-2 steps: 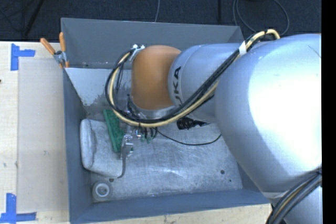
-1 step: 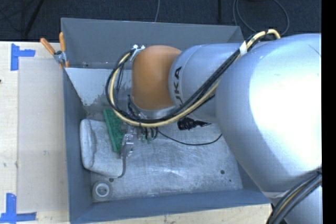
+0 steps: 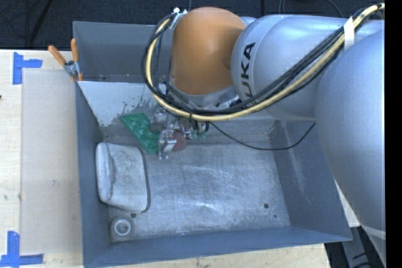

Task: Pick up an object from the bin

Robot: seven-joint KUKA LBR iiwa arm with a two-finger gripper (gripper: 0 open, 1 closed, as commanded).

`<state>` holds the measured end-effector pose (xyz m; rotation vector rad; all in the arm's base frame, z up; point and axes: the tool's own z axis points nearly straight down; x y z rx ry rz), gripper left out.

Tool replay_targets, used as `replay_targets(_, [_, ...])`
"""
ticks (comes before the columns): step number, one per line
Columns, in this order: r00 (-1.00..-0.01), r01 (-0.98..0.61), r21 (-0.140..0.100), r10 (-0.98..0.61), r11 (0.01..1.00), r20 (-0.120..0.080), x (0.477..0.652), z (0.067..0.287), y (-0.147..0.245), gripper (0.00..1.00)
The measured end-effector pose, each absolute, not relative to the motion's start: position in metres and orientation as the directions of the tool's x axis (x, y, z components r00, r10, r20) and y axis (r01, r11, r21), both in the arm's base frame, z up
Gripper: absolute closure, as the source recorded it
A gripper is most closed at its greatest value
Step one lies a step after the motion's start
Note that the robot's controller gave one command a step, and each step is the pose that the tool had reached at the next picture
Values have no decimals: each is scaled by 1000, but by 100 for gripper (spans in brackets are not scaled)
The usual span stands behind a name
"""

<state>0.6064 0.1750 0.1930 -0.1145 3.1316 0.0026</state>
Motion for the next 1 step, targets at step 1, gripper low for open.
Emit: replay_targets(1, [-931, -366, 1, -366, 931, -8, 587, 299, 222, 100])
